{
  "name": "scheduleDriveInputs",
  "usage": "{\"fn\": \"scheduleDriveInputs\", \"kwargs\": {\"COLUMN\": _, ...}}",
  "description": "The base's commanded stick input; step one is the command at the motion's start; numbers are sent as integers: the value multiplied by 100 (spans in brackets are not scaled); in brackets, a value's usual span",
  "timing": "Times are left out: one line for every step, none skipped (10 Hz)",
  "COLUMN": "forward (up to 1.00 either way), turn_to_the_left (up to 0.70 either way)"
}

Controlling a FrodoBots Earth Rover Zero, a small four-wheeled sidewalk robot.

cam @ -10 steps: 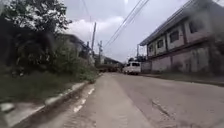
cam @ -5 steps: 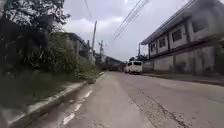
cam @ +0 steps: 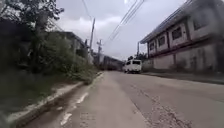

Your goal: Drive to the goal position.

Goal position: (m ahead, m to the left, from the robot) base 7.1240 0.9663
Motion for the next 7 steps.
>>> {"fn": "scheduleDriveInputs", "kwargs": {"forward": 70, "turn_to_the_left": 0}}
{"fn": "scheduleDriveInputs", "kwargs": {"forward": 70, "turn_to_the_left": -1}}
{"fn": "scheduleDriveInputs", "kwargs": {"forward": 70, "turn_to_the_left": 0}}
{"fn": "scheduleDriveInputs", "kwargs": {"forward": 70, "turn_to_the_left": 0}}
{"fn": "scheduleDriveInputs", "kwargs": {"forward": 70, "turn_to_the_left": 0}}
{"fn": "scheduleDriveInputs", "kwargs": {"forward": 70, "turn_to_the_left": 0}}
{"fn": "scheduleDriveInputs", "kwargs": {"forward": 70, "turn_to_the_left": 0}}
